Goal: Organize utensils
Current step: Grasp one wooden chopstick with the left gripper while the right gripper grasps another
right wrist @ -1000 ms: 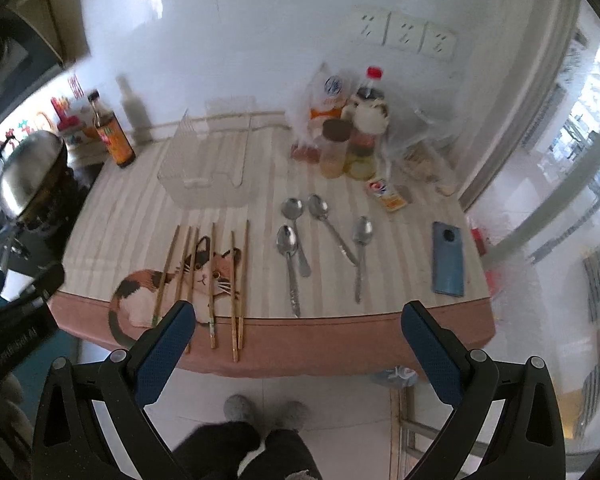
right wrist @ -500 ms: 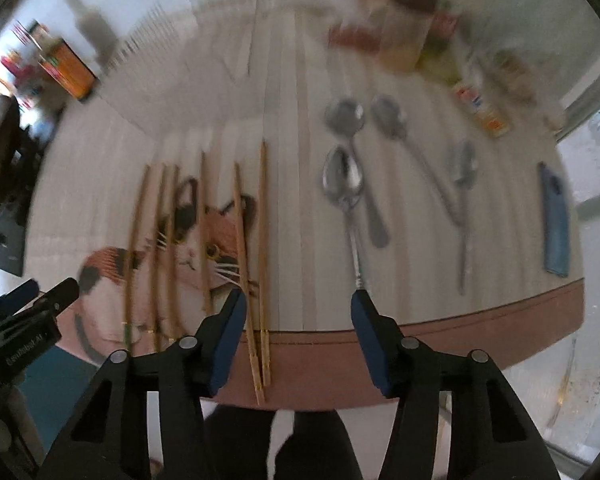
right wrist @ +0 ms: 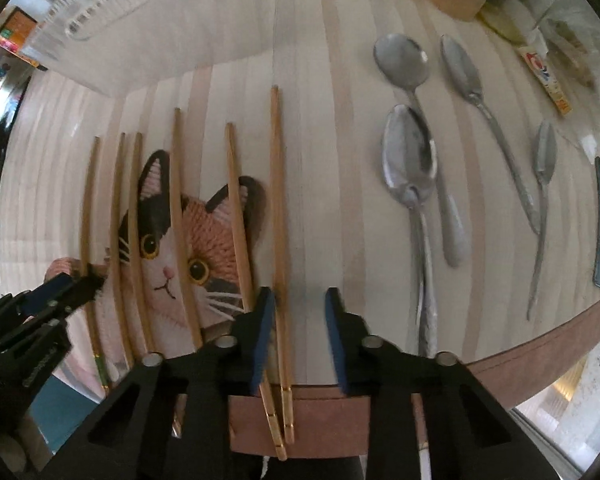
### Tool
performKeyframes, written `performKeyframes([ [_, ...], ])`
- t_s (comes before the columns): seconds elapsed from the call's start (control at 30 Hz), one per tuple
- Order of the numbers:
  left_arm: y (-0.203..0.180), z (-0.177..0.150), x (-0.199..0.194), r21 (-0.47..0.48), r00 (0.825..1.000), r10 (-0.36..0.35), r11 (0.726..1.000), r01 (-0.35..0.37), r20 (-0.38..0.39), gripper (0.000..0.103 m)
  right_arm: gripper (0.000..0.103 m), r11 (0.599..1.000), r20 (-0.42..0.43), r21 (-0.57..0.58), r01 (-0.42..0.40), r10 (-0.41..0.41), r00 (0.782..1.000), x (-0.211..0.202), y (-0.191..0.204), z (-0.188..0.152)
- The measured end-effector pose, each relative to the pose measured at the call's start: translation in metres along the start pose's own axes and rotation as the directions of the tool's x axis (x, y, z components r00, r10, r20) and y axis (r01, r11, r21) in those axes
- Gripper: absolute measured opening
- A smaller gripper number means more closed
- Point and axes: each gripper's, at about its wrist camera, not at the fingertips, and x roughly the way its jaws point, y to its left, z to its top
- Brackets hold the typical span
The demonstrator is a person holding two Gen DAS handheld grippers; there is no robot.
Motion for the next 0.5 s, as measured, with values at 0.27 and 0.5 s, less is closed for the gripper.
performKeyframes([
  [0.27,0.018,0.000,-0.006,-0.030,1.000,-0.004,1.000,0.003,-0.028,0.005,0.007,0.997,-0.048,0.029,0.065,-0.064,0.997,0.002,-0.012,-0.016],
  [0.5,0.027,-0.022,-0.012,-0.011,1.000,-0.007,1.000,0.007,-0.025,0.005,0.007,0.997,-0.076,0.051,0.057,-0.053,0.996,0.005,-0.032,-0.052],
])
